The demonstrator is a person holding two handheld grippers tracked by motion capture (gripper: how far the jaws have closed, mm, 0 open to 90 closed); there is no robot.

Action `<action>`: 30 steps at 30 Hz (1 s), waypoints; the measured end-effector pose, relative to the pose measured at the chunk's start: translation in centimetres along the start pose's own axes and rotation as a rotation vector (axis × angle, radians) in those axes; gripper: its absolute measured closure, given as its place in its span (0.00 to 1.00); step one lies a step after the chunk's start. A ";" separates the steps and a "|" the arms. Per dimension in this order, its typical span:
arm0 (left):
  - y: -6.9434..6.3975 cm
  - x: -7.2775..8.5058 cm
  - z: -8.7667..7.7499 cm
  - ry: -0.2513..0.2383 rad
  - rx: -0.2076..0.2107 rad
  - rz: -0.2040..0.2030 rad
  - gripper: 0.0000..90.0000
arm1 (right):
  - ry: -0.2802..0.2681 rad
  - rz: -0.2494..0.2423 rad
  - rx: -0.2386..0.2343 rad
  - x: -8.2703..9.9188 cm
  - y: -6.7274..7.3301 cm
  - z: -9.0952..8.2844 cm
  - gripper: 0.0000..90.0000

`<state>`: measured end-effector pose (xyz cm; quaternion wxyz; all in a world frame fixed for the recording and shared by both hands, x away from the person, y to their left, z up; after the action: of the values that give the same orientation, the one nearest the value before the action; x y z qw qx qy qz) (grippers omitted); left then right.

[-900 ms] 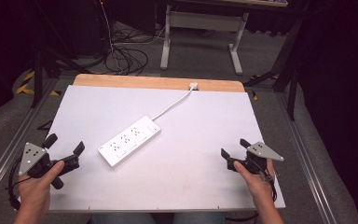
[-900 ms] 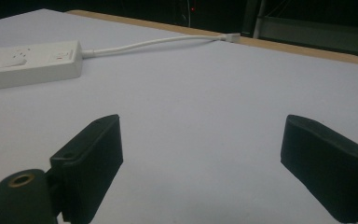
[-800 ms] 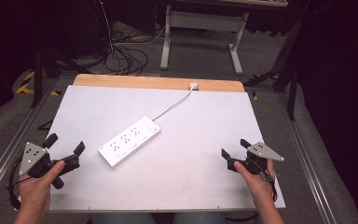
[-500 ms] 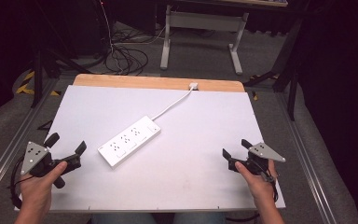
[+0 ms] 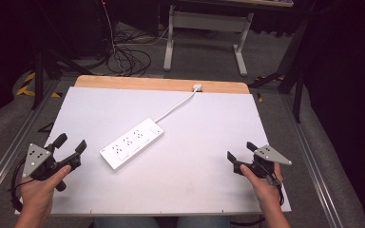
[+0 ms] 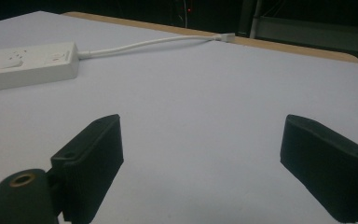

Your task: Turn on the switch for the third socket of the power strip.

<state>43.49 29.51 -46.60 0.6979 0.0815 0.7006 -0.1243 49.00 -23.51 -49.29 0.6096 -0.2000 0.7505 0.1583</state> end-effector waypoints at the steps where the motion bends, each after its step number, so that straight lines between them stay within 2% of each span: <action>1: 0.0 0.0 0.0 0.001 0.005 0.001 0.37 | 0.000 -0.001 -0.001 0.0 0.0 0.0 0.15; 4: 0.1 -0.1 -0.1 0.002 0.010 0.004 0.43 | -0.001 0.000 -0.003 0.0 0.0 0.0 0.15; 8: 0.1 -0.2 -0.2 -0.003 0.017 0.005 0.59 | 0.000 -0.001 -0.002 0.0 0.0 0.0 0.15; 11: 0.1 -0.3 -0.2 -0.012 0.016 0.017 0.66 | 0.000 0.003 0.000 0.0 0.0 0.0 0.15; 22: 0.0 -0.5 -0.3 -0.028 0.021 0.050 0.86 | 0.003 0.002 0.001 0.0 0.0 -0.1 0.15; 30: 0.2 -0.7 -0.3 -0.027 0.008 0.035 0.97 | 0.002 0.003 -0.001 0.0 0.0 -0.1 0.16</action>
<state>43.29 29.87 -45.92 0.7090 0.0950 0.6891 -0.1160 48.89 -23.61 -49.30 0.6087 -0.1993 0.7512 0.1593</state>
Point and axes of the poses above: each handheld gripper's, and its own axes: z roughly forward along the jaws, x roughly out of its underside, y roughly to its left, the point moved 7 cm from there along z, roughly forward along the jaws, and after that the axes turned 9 degrees about -y, right-handed, at the moved point
